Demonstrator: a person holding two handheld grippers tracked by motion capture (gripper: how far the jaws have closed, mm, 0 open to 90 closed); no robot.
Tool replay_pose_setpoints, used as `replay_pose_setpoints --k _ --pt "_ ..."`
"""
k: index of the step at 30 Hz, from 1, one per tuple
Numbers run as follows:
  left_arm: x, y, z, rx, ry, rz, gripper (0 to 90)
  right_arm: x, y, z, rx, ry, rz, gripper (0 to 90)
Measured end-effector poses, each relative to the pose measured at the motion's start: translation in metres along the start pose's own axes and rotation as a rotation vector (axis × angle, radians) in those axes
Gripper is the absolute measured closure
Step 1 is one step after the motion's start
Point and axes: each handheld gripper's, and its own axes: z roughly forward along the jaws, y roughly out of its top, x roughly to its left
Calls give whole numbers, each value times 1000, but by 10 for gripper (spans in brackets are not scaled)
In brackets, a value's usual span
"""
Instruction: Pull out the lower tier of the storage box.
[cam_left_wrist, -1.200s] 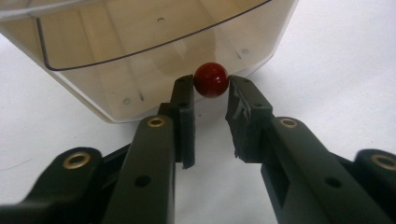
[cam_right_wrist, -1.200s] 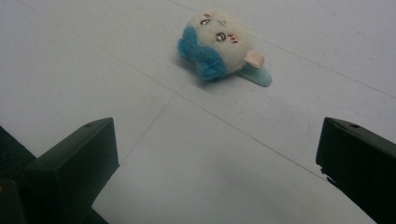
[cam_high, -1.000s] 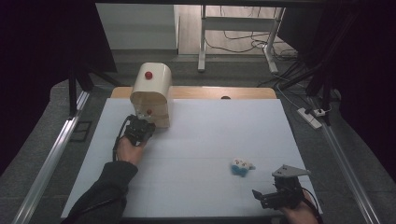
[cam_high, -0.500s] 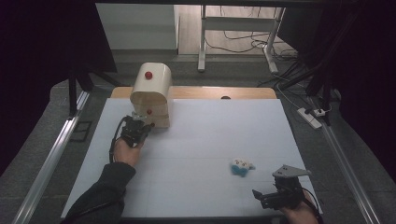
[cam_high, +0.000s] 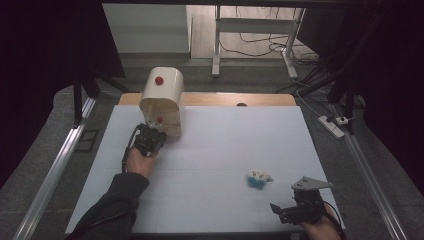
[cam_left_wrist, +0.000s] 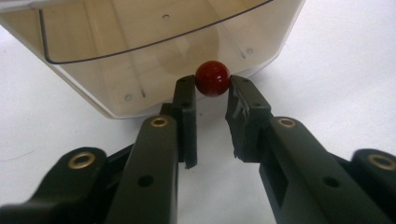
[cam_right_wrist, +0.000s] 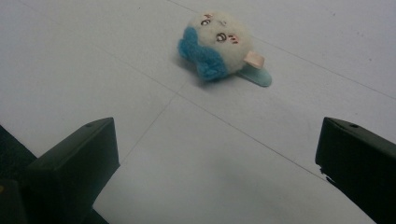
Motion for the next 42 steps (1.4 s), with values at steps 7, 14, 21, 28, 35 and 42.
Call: replay_pose_setpoints --k 7,14,21,28,35,42 --pt "-2 -1 -3 14 8 9 733 0 0 0 -3 0 3 0" --pt "-6 -7 -10 23 11 20 734 0 0 -1 -5 -3 6 0" --pt "-9 -14 -19 35 -13 19 733 0 0 -1 -8 -2 8 0" --pt "-6 -17 -23 40 -54 18 724 0 -1 -1 -11 -2 8 0" --pt "-3 -17 -26 31 -104 36 605 0 0 -1 -14 0 12 0" --pt "1 -14 -34 8 -151 54 496 0 0 -2 -11 -2 8 0"
